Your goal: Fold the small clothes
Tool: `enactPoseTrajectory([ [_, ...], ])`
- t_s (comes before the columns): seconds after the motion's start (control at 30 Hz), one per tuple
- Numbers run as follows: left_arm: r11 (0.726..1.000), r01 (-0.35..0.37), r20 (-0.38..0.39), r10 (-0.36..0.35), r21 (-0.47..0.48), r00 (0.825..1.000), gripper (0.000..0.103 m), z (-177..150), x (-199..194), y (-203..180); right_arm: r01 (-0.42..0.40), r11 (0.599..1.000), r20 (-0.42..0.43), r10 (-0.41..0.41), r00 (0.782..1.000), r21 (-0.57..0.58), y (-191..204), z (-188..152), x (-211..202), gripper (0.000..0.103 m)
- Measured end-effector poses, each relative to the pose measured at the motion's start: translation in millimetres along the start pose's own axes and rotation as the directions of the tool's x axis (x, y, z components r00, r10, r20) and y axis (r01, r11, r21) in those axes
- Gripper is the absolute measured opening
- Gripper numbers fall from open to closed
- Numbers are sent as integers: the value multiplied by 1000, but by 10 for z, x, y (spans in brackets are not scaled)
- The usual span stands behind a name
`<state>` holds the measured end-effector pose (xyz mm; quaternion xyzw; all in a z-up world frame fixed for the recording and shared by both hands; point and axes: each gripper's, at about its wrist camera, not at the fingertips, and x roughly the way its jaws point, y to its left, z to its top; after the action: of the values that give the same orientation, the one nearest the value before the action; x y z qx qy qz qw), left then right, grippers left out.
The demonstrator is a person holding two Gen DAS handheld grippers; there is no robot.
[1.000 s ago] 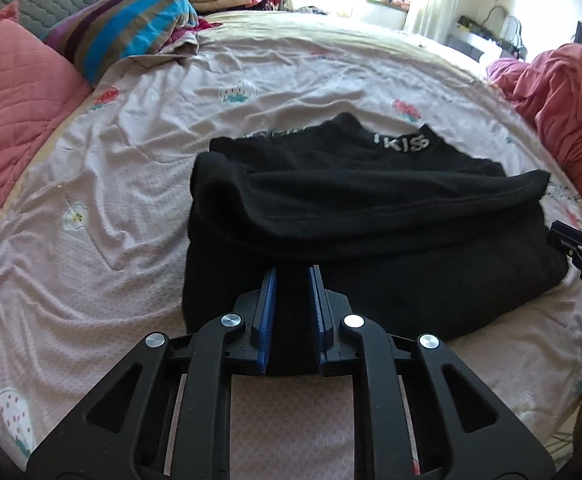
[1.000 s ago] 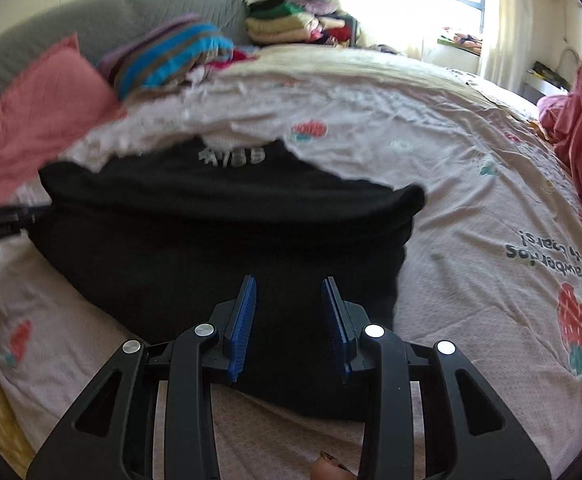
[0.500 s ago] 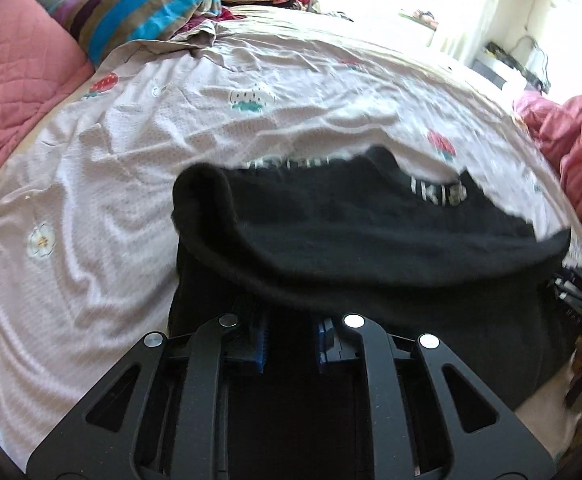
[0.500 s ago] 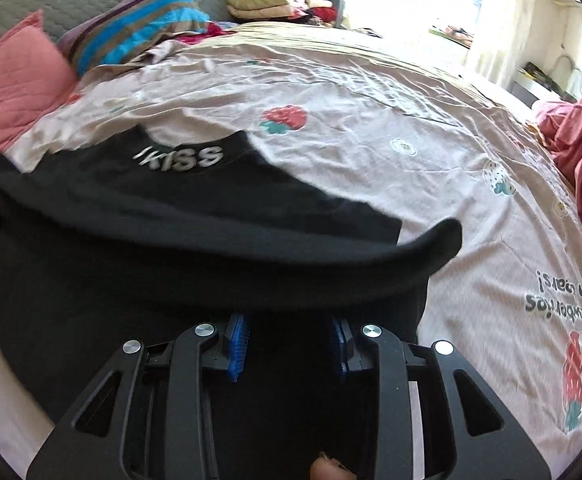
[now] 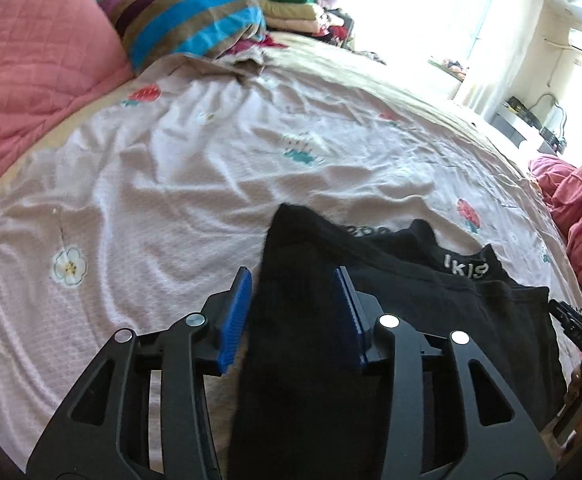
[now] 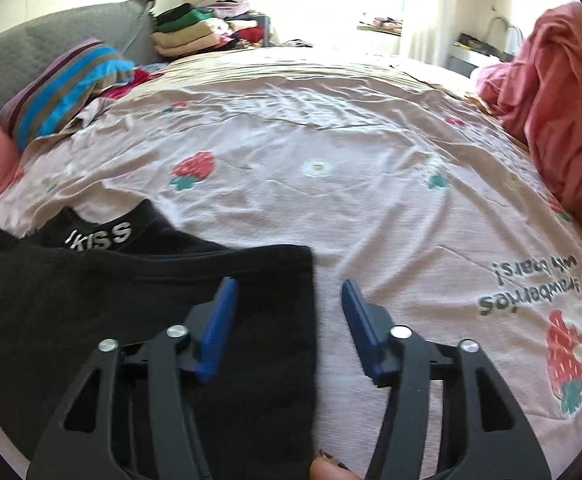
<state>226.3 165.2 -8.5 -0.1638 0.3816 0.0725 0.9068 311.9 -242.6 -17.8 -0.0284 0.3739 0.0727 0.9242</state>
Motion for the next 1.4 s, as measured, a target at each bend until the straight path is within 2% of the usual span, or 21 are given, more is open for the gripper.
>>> enactPoseTrajectory([
  [0.13,996,55,-57,-59,-73,997,40,-27,133,145,-22,999,-58,24,998,38,-133,-11,98,55],
  [0.23,995,75,-77,-80,-66,994,40,-66,197,123,-84,992,-86,93,992,96,-205,-34,160,54],
  [0.27,995,77,-77,-81,-57,994,39,-77,203,103,-96,990,-89,106,990,105,-215,-41,175,47],
  [0.3,996,76,-74,-79,-42,994,34,-86,205,73,-106,988,-90,116,989,110,-212,-50,179,41],
  [0.33,997,70,-73,-73,-30,995,20,-89,214,55,-120,986,-90,131,987,114,-201,-54,178,31],
  [0.37,998,60,-68,-61,-14,996,13,-94,211,32,-138,984,-88,149,985,116,-190,-64,176,23],
  [0.4,998,59,-60,-59,-1,996,5,-97,202,16,-143,984,-84,153,985,107,-165,-73,164,20],
  [0.47,998,59,-47,-58,7,997,4,-90,179,9,-138,988,-65,142,988,69,-106,-77,123,9],
  [0.6,998,45,38,-47,47,998,4,-11,-51,-57,-104,994,17,103,994,39,-74,-58,-66,7],
  [0.73,996,30,102,-39,89,994,4,115,-191,-128,-103,992,82,98,992,67,-124,40,-191,7],
  [0.83,995,4,86,-12,99,996,4,144,-66,-128,-89,993,80,83,993,80,-147,89,-117,7],
  [0.97,996,-12,22,10,94,1000,4,92,163,-83,-56,994,5,56,998,91,-145,23,84,8],
  [1.07,995,-32,-14,34,96,999,5,33,255,-63,-37,995,-19,39,999,96,-151,-57,160,8],
  [1.4,994,-43,-29,46,101,999,9,-53,273,-65,22,998,-39,-20,999,51,-53,-121,140,9],
])
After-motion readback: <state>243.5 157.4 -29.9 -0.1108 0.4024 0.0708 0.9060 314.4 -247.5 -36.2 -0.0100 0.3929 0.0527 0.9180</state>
